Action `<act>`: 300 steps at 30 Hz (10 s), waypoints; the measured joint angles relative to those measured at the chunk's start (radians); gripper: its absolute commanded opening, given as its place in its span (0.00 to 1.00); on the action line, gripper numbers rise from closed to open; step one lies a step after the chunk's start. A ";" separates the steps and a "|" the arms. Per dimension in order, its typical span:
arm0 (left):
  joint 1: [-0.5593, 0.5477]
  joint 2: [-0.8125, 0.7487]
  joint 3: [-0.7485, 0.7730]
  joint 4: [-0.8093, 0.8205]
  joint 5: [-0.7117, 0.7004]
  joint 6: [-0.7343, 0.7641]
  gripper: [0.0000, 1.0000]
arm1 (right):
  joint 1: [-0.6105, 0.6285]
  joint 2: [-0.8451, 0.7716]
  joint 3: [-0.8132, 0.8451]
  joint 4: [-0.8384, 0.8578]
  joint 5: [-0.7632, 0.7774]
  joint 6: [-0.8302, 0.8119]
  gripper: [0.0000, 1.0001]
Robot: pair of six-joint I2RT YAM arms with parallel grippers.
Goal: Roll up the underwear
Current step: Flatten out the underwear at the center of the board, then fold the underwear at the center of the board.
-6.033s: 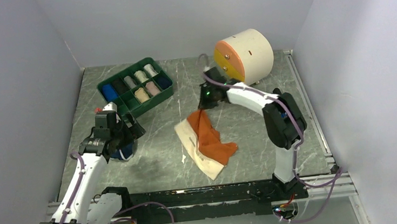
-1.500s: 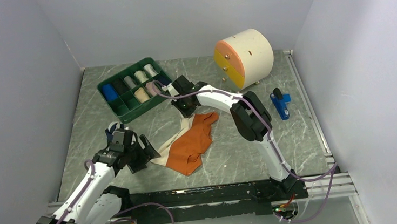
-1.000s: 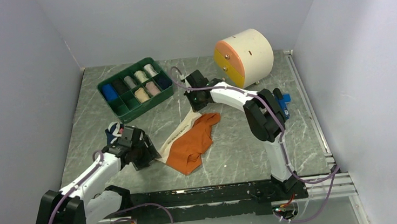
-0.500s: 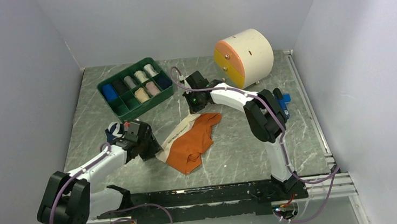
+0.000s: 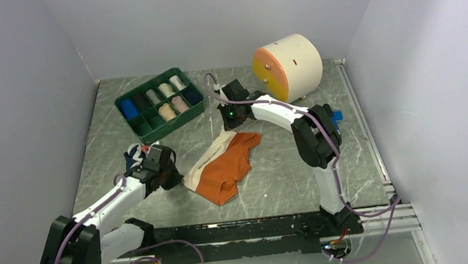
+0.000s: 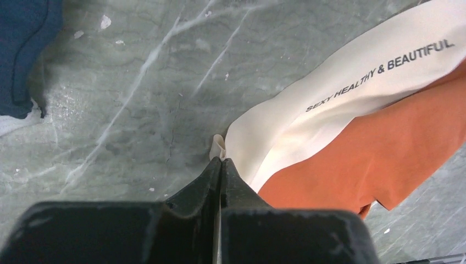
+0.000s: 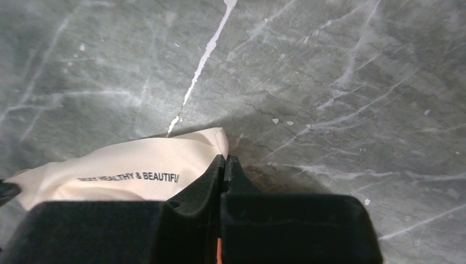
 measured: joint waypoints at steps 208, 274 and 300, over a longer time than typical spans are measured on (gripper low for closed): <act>0.140 0.052 0.055 0.005 0.234 0.300 0.69 | 0.247 -0.641 -0.738 0.150 0.104 0.447 0.49; 0.140 0.173 -0.049 0.312 0.277 0.119 0.05 | 0.363 0.456 0.639 -0.181 0.568 0.290 0.06; -0.051 0.146 0.227 0.173 0.348 0.148 0.05 | 0.095 0.010 0.076 0.071 0.093 0.364 0.00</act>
